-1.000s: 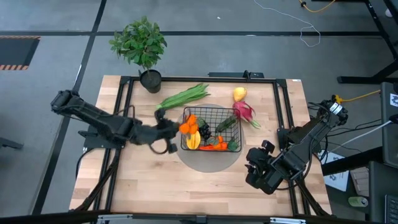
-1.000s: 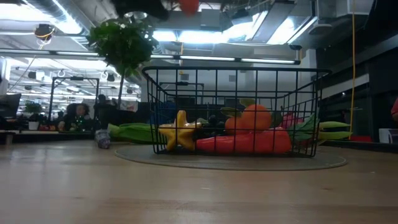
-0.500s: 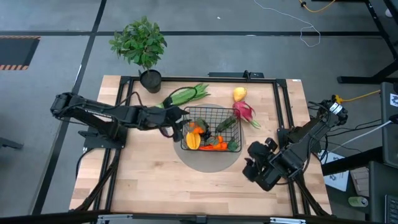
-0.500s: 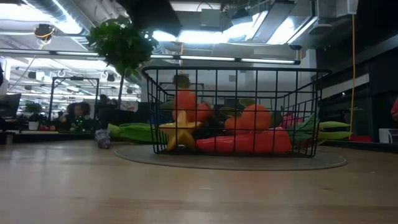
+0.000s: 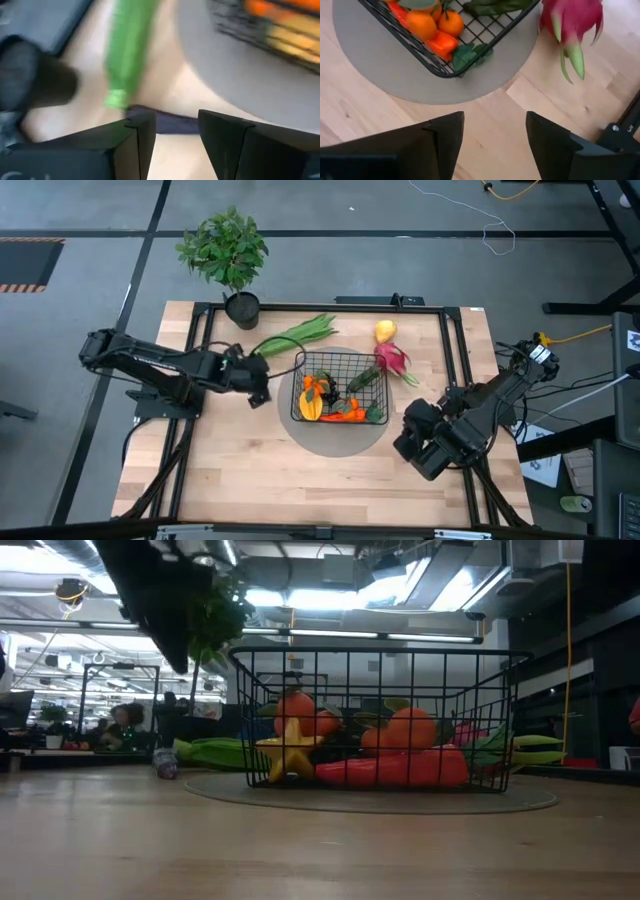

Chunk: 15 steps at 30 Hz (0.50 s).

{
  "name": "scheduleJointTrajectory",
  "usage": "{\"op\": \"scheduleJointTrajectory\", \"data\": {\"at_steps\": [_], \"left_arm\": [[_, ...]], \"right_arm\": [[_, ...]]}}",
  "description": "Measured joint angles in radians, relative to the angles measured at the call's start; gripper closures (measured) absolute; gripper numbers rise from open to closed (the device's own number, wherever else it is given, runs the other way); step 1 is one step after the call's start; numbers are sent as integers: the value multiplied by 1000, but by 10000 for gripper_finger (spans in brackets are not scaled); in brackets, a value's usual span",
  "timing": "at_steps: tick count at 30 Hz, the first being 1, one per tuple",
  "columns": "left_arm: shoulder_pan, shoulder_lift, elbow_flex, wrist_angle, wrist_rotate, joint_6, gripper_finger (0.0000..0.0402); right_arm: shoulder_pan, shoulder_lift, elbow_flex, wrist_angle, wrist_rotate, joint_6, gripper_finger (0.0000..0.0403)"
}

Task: Build produce basket
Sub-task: Put the red dragon fruit into the black wire basket

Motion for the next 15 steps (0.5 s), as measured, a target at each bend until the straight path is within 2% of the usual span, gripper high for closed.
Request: {"op": "scheduleJointTrajectory", "data": {"at_steps": [2, 8, 11, 15], "left_arm": [[28, -2, -16, 2, -51, -30, 265], [135, -2, -30, 0, -47, -56, 265], [163, -2, -30, 1, -48, -81, 265], [179, -2, -30, -5, -28, 9, 265]], "right_arm": [[-1, 0, 0, -5, 5, 9, 199], [-45, 0, -1, -151, 63, 196, 199], [-94, -15, -13, -140, 136, 192, 199], [-200, -18, -12, -140, 211, 148, 199]]}}
